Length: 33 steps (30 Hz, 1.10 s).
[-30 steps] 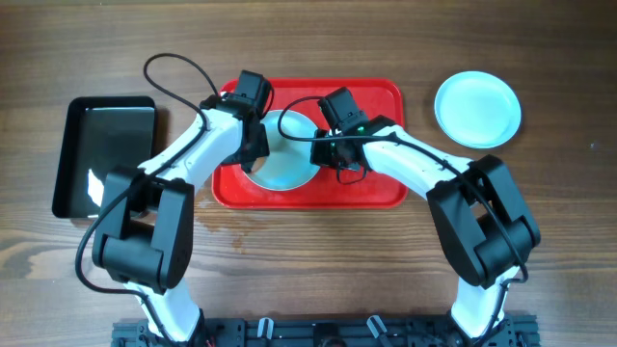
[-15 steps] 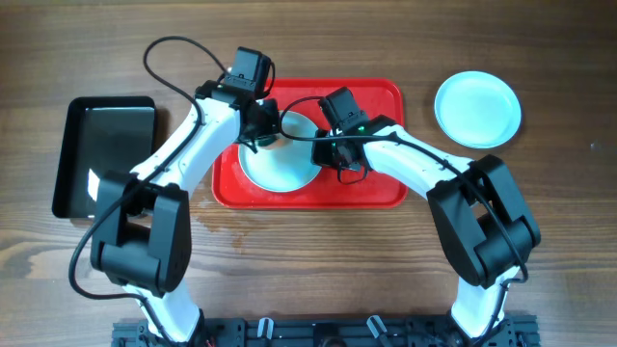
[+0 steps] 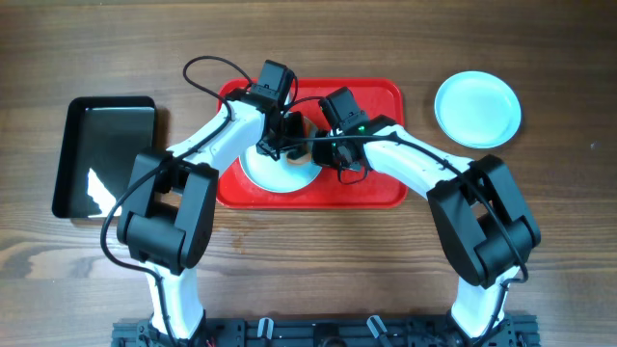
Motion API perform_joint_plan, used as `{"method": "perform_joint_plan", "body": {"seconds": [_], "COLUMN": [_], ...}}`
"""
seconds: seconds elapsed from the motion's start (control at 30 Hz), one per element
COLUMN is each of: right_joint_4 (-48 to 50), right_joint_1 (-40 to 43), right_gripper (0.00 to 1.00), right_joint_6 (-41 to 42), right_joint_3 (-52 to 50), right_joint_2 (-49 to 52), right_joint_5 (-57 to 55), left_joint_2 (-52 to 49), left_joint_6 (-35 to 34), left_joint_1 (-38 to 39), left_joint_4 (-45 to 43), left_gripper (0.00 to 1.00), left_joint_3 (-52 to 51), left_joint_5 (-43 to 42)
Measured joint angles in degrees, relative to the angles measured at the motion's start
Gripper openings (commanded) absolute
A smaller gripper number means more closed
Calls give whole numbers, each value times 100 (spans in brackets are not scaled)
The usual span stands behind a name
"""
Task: Clean dirty plates on tray and stack at the side
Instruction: 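Hold the plate with the right gripper and scrub it with the left sponge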
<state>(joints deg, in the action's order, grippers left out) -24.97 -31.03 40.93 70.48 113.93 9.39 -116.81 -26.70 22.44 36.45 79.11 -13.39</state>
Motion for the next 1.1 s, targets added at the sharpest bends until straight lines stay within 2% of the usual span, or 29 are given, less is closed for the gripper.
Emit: {"method": "perform_joint_plan", "body": {"seconds": [0.2, 0.33, 0.47, 0.7, 0.9, 1.1], "right_joint_4": [-20, -22, -24, -13, -24, -63], "right_joint_1": [0, 0, 0, -28, -72, -59], "right_gripper": [4, 4, 4, 4, 4, 4], "right_joint_6": [-2, 0, 0, -4, -26, -22], "right_joint_3": [0, 0, 0, 0, 0, 0], "right_joint_2": [0, 0, 0, 4, 4, 4], "right_joint_5": [-2, 4, 46, 175, 282, 254], "left_joint_2": [-7, -7, -7, -7, 17, 417], "left_joint_6": [-22, -39, -42, -42, -39, -39], "left_joint_1": [7, -61, -380, -1045, -1093, -1034], "left_joint_4": [66, 221, 568, 1353, 1827, 1838], "left_gripper": [6, 4, 4, 4, 4, 4], "left_joint_3": [42, 85, 155, 212, 216, 85], "left_joint_5": [380, 807, 1139, 1150, 1141, 1252]}}
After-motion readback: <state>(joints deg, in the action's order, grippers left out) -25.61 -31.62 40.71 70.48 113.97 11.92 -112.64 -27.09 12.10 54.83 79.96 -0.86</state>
